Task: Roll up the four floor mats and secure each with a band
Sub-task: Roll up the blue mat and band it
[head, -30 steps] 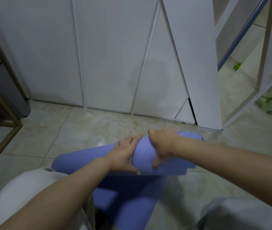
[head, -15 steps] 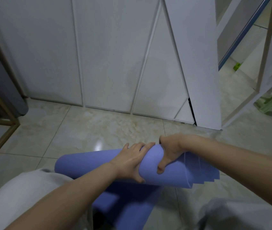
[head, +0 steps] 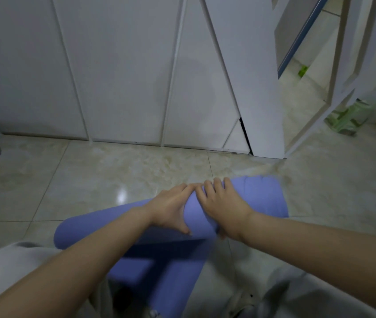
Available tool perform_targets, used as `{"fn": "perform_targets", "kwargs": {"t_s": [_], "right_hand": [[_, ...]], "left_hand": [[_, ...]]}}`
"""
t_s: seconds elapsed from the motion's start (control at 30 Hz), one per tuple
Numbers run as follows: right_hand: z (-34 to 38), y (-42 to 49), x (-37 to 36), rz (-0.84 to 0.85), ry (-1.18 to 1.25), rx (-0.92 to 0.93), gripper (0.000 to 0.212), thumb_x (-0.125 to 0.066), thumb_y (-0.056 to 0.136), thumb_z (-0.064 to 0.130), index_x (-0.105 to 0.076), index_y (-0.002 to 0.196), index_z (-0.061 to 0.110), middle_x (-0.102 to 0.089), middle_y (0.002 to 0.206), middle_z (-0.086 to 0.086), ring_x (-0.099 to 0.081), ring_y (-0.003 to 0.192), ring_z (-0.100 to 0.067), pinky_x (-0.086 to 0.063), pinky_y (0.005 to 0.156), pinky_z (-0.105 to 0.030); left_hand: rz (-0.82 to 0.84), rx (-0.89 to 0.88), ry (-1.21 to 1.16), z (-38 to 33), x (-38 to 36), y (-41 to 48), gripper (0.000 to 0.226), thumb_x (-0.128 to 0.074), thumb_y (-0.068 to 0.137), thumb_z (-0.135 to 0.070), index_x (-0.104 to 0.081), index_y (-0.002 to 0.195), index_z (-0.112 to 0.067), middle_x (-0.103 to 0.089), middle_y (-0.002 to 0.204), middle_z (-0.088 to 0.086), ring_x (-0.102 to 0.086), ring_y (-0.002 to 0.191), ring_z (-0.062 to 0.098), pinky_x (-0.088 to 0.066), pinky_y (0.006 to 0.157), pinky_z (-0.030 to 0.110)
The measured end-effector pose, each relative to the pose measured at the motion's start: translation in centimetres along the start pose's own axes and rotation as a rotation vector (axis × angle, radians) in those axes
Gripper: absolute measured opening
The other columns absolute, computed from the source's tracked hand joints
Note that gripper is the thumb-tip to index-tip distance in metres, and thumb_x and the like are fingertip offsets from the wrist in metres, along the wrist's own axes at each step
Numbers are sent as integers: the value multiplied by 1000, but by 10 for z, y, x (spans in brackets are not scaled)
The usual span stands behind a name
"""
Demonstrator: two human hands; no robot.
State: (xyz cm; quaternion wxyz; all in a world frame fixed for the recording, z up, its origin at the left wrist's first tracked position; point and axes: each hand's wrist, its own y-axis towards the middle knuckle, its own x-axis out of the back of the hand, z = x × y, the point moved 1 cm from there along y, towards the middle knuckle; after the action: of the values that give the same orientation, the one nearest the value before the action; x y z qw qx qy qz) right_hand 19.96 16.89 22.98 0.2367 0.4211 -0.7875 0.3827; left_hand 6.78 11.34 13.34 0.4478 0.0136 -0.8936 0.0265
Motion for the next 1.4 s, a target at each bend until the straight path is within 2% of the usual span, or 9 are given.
{"fn": "perform_targets", "kwargs": {"t_s": [0.13, 0.23, 0.4, 0.53, 0.63, 0.83, 1.07, 1.2, 1.4], "right_hand": [[-12, 15, 1, -16, 68, 11, 86, -75, 70, 34, -24, 132, 3, -43, 121, -18, -47, 107, -30, -34, 89, -41], [-18, 23, -1, 20, 176, 8, 72, -74, 68, 39, -34, 120, 9, -49, 114, -12, -51, 99, -27, -31, 76, -37], [-37, 31, -10, 201, 331, 17, 89, -80, 58, 56, -35, 120, 11, -55, 114, -7, -57, 99, -26, -35, 73, -31], [-51, 29, -22, 346, 415, 18, 99, -79, 56, 62, -32, 128, 13, -55, 120, -7, -57, 103, -29, -44, 83, -36], [-49, 22, -29, 417, 378, -5, 98, -76, 61, 61, -30, 132, 11, -48, 124, -10, -52, 109, -31, -43, 94, -44], [-2, 6, -34, 102, 55, 7, 100, -70, 77, 39, -6, 144, 2, -31, 132, -22, -36, 121, -39, -21, 105, -61], [-4, 15, -35, 1, 102, 53, 93, -71, 74, 38, -16, 140, 3, -41, 121, -18, -45, 107, -32, -32, 97, -50], [-14, 23, -32, -27, 148, 57, 79, -71, 71, 38, -28, 130, 8, -45, 117, -14, -48, 102, -29, -34, 90, -44], [-18, 24, -33, -10, 224, 53, 74, -72, 68, 42, -33, 121, 10, -51, 112, -11, -51, 96, -28, -33, 78, -38]], "left_hand": [[-102, 56, -1, 12, -11, -8, 112, -66, 51, -59, -15, 147, -32, -35, 141, -6, -36, 130, 17, -33, 107, 40], [-108, 95, 65, 21, -26, -16, 125, -73, 55, -57, 4, 150, -30, -20, 151, -1, -22, 139, 21, -20, 114, 47], [-16, 196, 134, 30, -40, -21, 131, -79, 60, -54, 13, 149, -29, -11, 153, 5, -7, 144, 22, -1, 115, 53], [2, 132, 60, 30, -45, -14, 119, -74, 61, -59, 0, 151, -30, -27, 147, -1, -28, 136, 20, -17, 115, 46], [42, 70, 57, 25, -43, -5, 113, -71, 57, -58, -12, 149, -29, -37, 139, -2, -40, 125, 20, -32, 106, 36], [120, 1, -22, 22, -29, 13, 109, -83, 52, -46, -23, 141, -30, -46, 130, -3, -48, 114, 17, -43, 97, 35], [116, 27, -101, 24, -25, 11, 105, -85, 53, -44, -25, 138, -33, -46, 128, -5, -48, 113, 14, -43, 97, 30], [-11, 98, -40, 31, -33, -6, 115, -70, 52, -64, -11, 147, -37, -35, 142, -9, -37, 129, 14, -33, 107, 37], [-94, 189, 95, 40, -56, -29, 126, -80, 58, -56, 5, 149, -33, -19, 152, 1, -18, 142, 20, -9, 117, 52]]}}
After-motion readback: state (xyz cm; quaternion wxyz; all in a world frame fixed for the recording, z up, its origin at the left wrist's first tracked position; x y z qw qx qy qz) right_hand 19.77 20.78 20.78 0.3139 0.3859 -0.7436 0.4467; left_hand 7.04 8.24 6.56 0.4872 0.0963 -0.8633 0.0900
